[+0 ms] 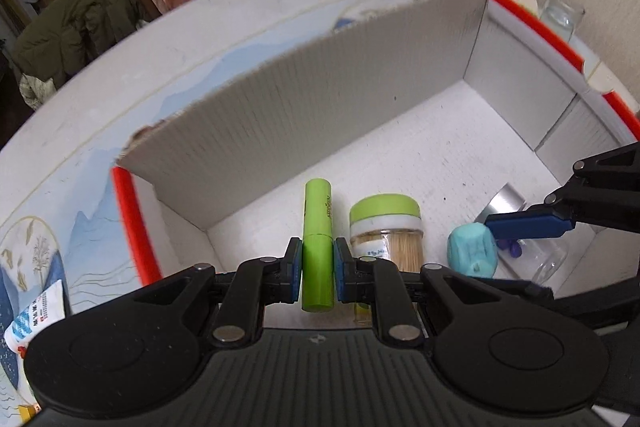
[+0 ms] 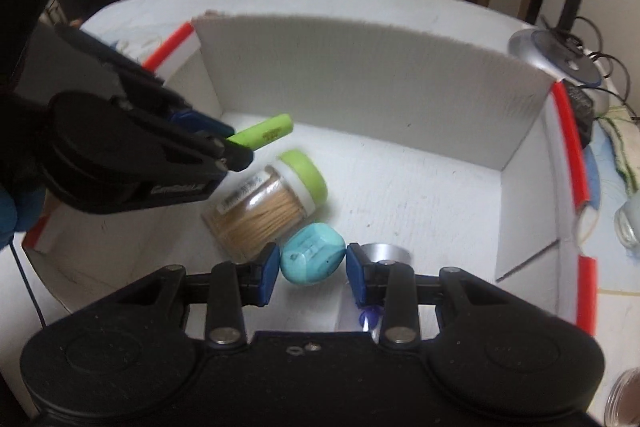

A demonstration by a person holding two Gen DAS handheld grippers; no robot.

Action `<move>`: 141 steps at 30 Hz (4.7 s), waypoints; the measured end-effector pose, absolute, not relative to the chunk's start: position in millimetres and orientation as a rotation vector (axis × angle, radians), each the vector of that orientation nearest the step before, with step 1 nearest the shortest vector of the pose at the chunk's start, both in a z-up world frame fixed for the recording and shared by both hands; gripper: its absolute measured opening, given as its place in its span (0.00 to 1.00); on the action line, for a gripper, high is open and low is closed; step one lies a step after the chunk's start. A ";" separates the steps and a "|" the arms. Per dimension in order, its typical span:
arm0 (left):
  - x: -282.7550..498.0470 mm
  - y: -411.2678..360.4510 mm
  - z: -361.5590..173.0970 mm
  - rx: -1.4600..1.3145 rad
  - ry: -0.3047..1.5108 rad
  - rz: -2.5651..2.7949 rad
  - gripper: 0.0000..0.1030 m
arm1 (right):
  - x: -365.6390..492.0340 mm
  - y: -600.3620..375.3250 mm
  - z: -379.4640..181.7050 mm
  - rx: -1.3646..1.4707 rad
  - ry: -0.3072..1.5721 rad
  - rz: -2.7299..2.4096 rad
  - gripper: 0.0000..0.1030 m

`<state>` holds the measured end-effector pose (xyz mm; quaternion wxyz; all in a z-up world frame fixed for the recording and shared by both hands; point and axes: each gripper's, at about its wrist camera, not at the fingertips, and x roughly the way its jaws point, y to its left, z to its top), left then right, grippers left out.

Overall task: Organize rigid objects
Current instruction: 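Lower and release the lip-balm tube and teal case beside the jar, then withdraw both tools from the box back toward the item pile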

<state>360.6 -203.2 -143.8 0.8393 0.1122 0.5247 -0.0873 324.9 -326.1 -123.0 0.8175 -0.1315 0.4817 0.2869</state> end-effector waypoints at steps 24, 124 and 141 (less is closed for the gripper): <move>368.9 -207.8 -161.9 0.232 1.257 -0.195 0.15 | 337.9 -313.3 -132.3 -0.350 1.137 0.624 0.35; 107.3 127.0 -57.7 -0.135 0.679 -0.139 1.00 | 143.6 -127.6 -32.1 0.029 0.710 0.480 0.97; 132.6 189.7 -106.4 -0.236 0.734 0.017 1.00 | 174.6 -60.8 -71.0 -0.078 0.791 0.521 0.94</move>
